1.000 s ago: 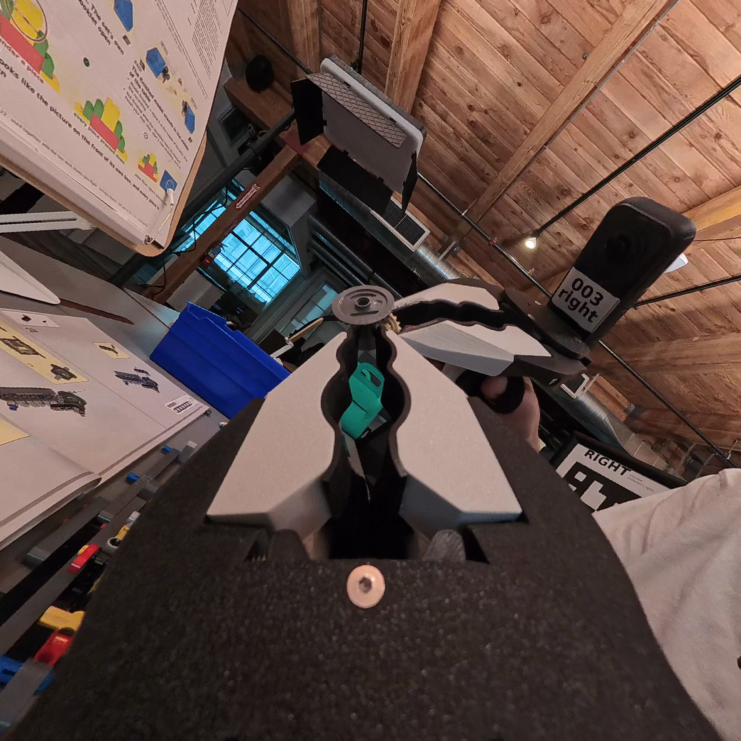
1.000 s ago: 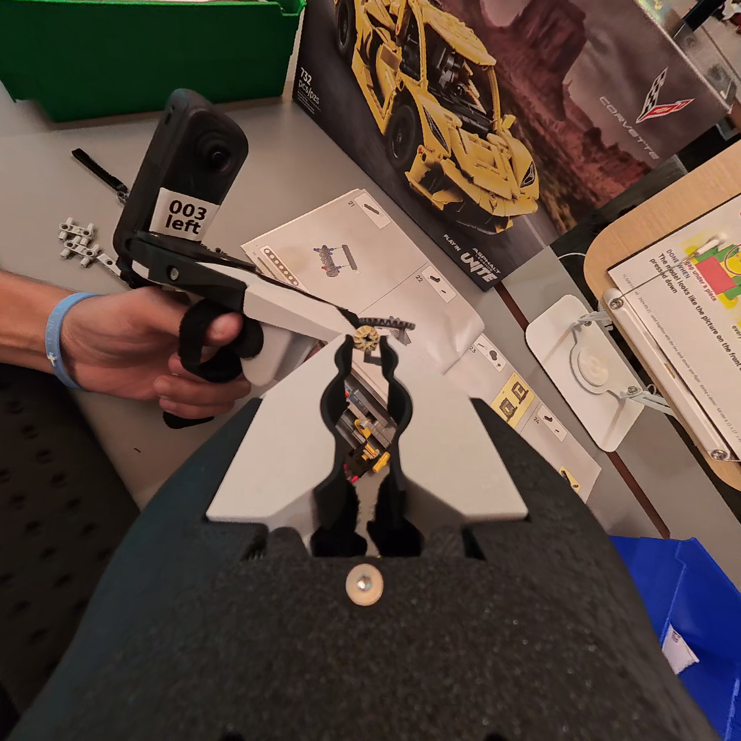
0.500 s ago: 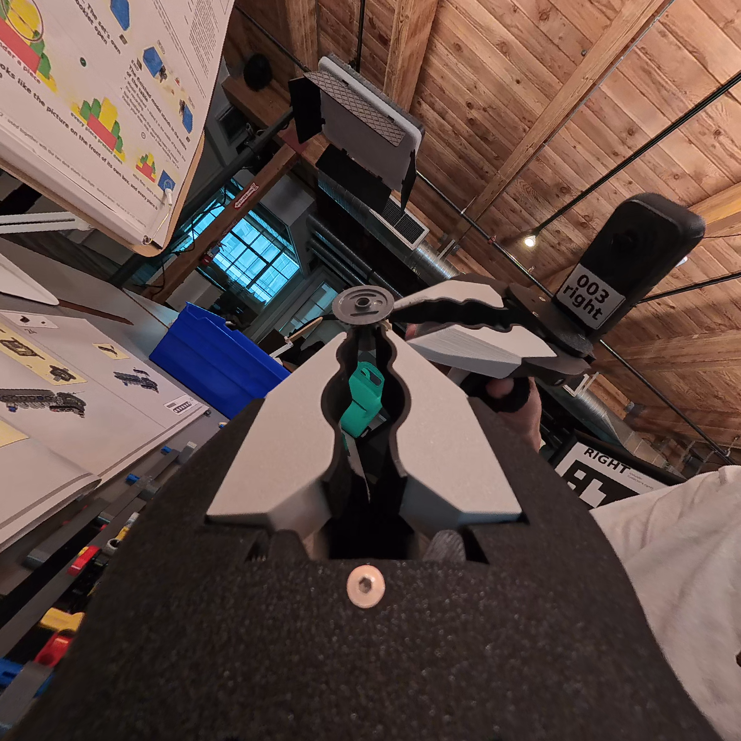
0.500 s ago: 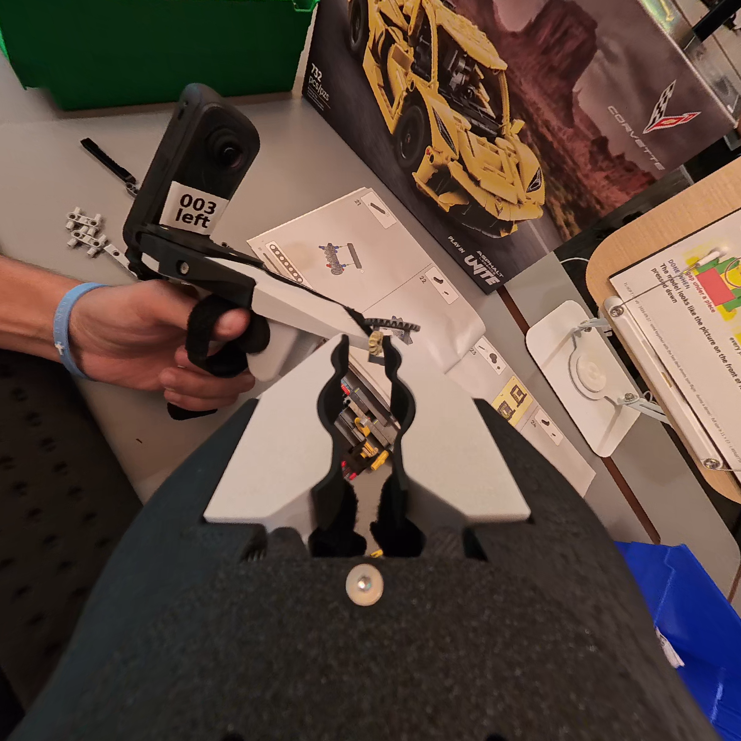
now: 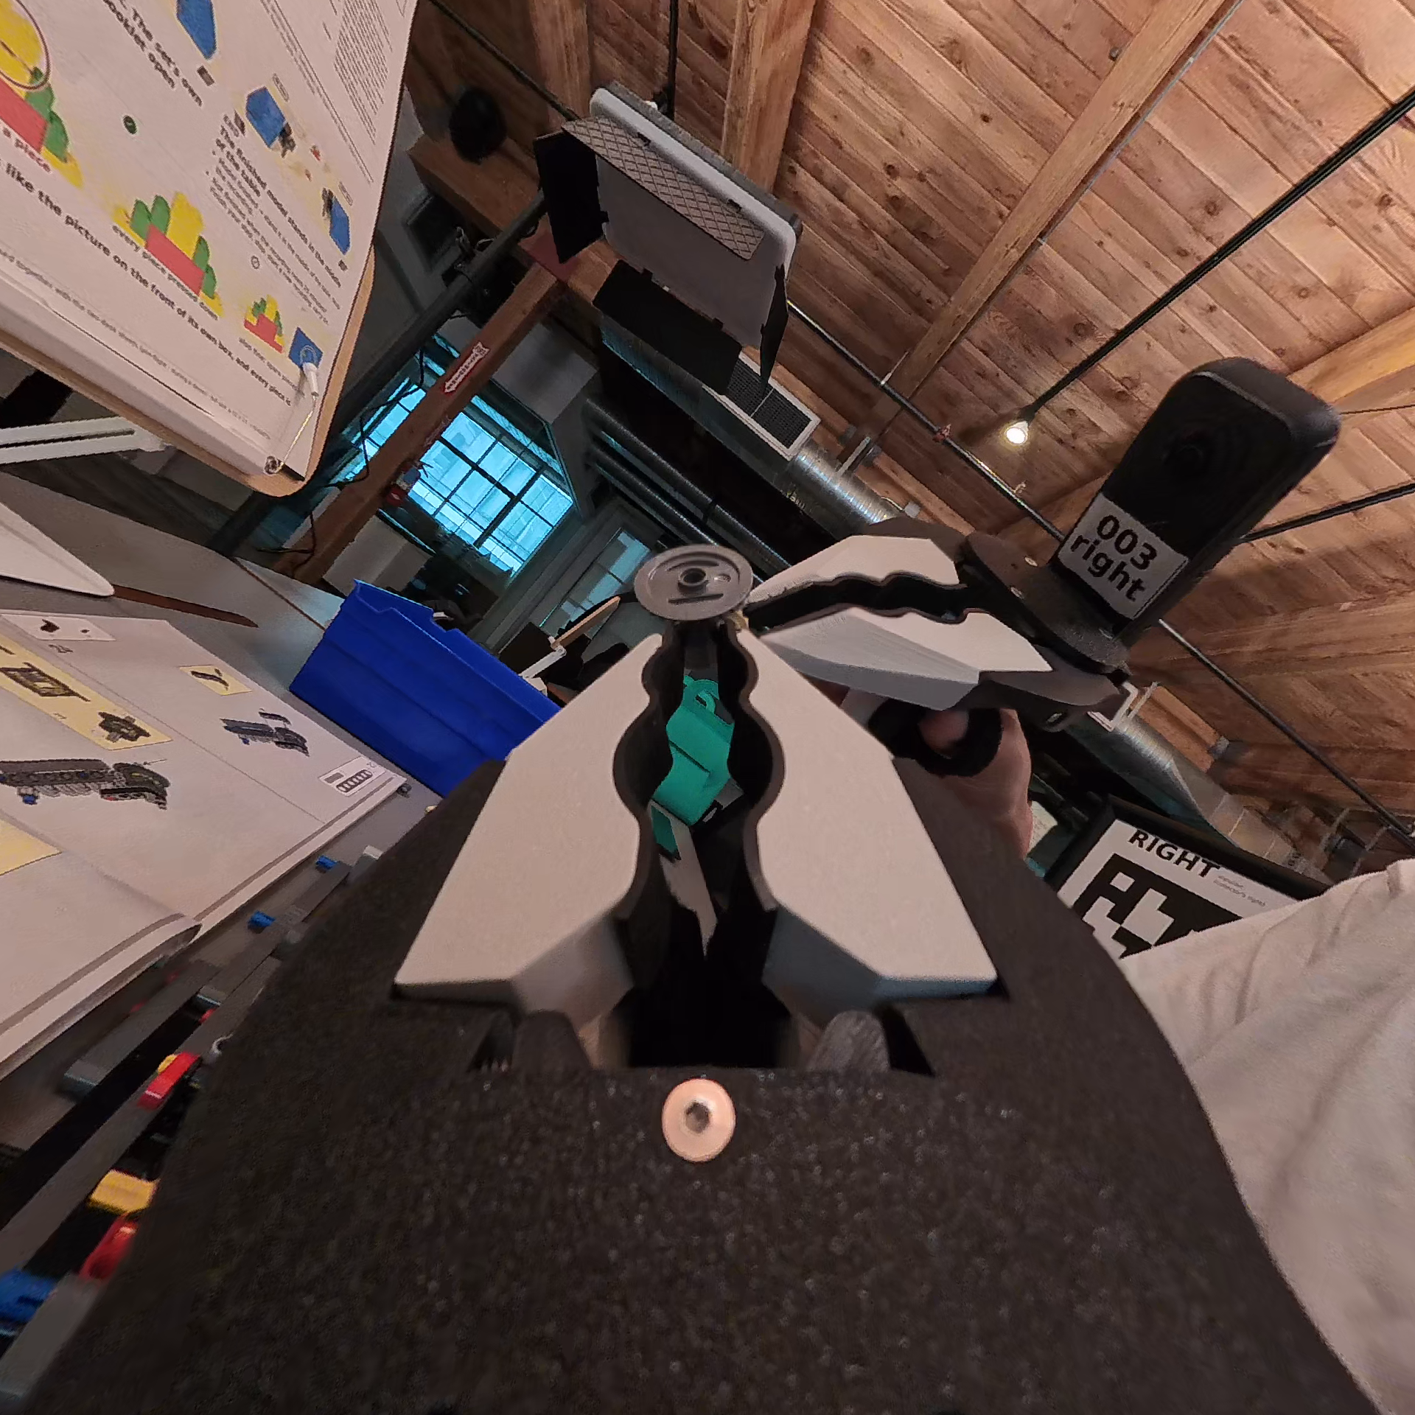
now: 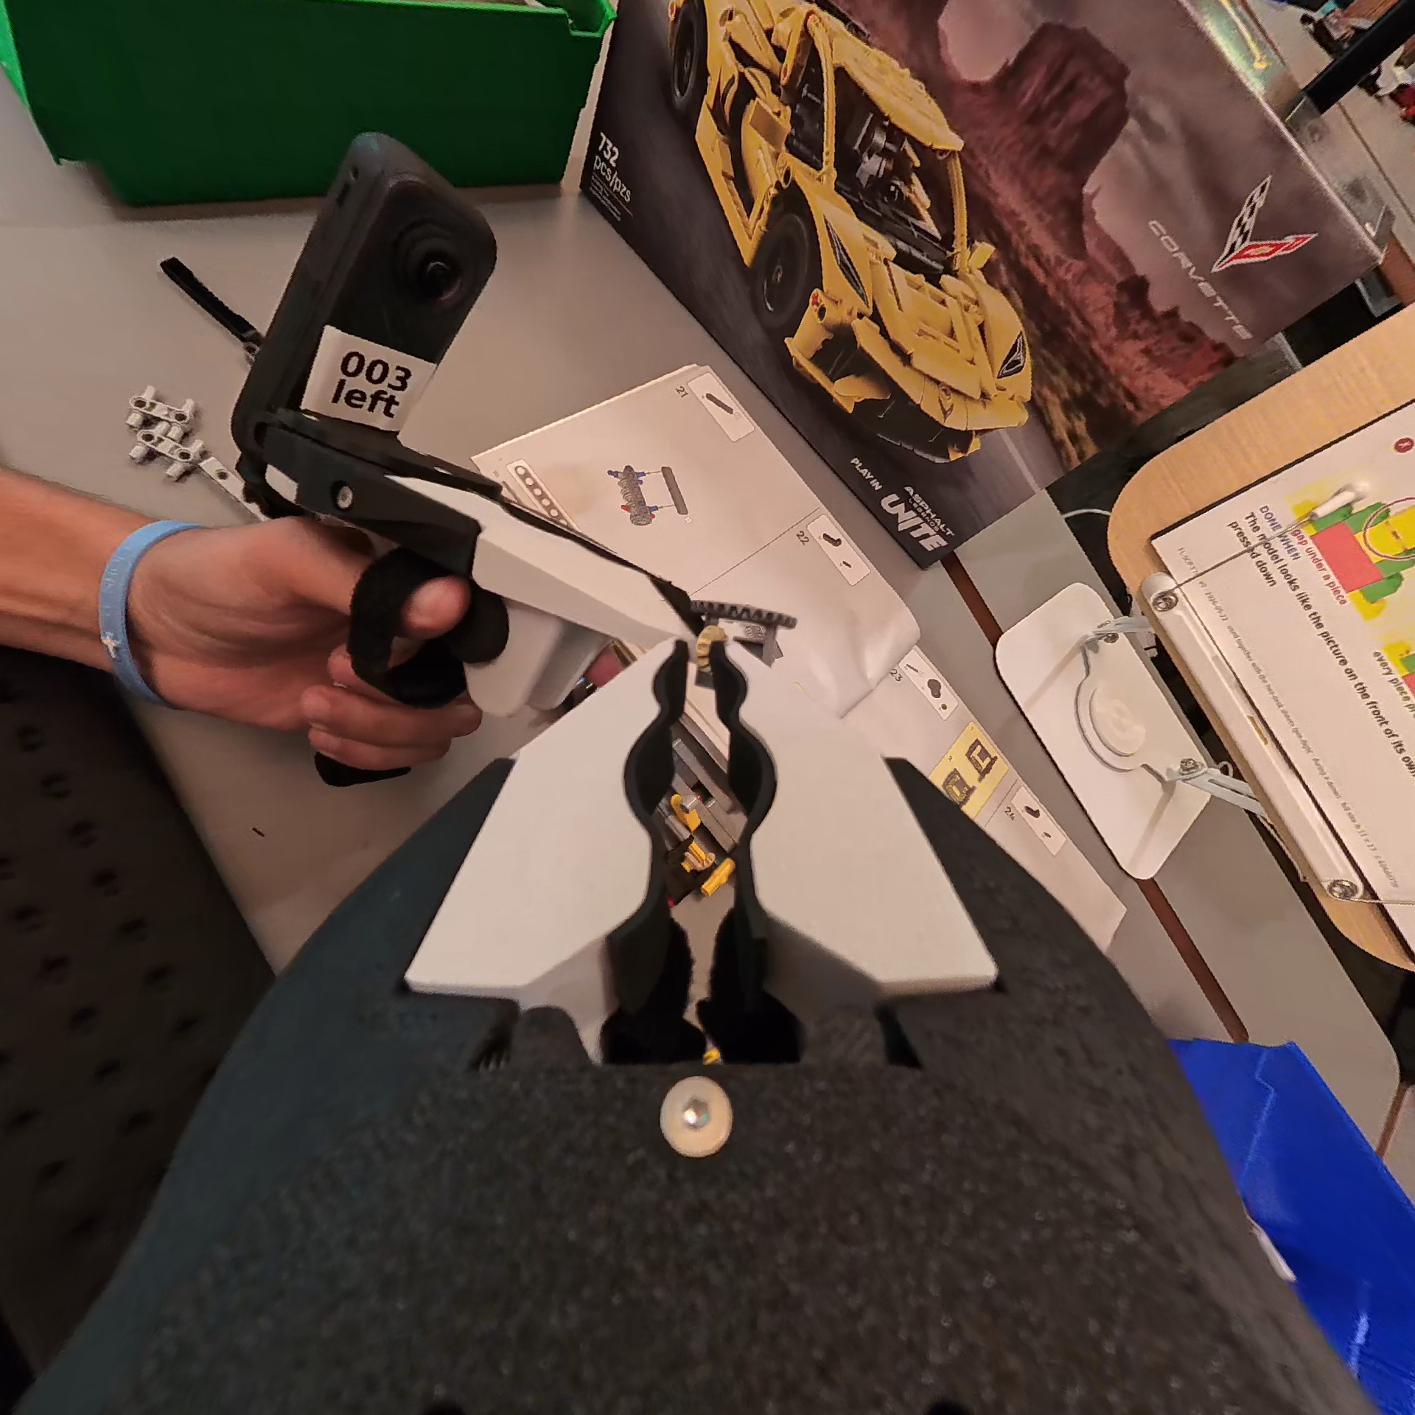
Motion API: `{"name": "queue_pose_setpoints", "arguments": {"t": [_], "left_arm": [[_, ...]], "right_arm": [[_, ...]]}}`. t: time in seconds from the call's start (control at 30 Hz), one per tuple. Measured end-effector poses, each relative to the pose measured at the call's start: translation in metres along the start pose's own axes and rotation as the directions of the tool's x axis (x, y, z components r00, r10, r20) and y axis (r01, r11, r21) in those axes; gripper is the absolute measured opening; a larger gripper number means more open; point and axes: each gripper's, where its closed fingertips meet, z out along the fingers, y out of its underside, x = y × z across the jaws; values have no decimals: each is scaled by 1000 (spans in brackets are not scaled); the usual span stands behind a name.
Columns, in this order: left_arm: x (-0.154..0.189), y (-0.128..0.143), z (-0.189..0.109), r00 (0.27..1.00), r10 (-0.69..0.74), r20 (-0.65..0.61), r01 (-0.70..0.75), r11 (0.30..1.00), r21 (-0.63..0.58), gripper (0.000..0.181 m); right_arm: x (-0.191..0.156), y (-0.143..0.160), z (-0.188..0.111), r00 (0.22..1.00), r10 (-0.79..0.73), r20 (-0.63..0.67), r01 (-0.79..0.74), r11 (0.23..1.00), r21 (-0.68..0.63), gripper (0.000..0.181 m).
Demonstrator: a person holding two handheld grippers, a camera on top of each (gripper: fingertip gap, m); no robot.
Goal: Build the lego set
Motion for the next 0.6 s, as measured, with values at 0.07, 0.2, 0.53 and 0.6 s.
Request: {"name": "queue_pose_setpoints", "arguments": {"t": [0.07,0.2,0.53,0.6], "left_arm": [[2,1,0,1000,13,-7,-13,1000,-6,7],[5,1,1,1000,22,-18,-22,1000,-10,7],[5,3,2,1000,19,-21,-20,1000,-20,7],[6,3,2,1000,22,-22,-23,1000,-19,7]], "right_arm": [[0,-1,-2,1000,11,19,-11,1000,23,4],[-2,-3,-9,997,48,64,-51,998,46,2],[-3,-2,-15,994,69,81,-75,994,78,18],[2,1,-14,995,81,65,-85,994,72,23]]}}
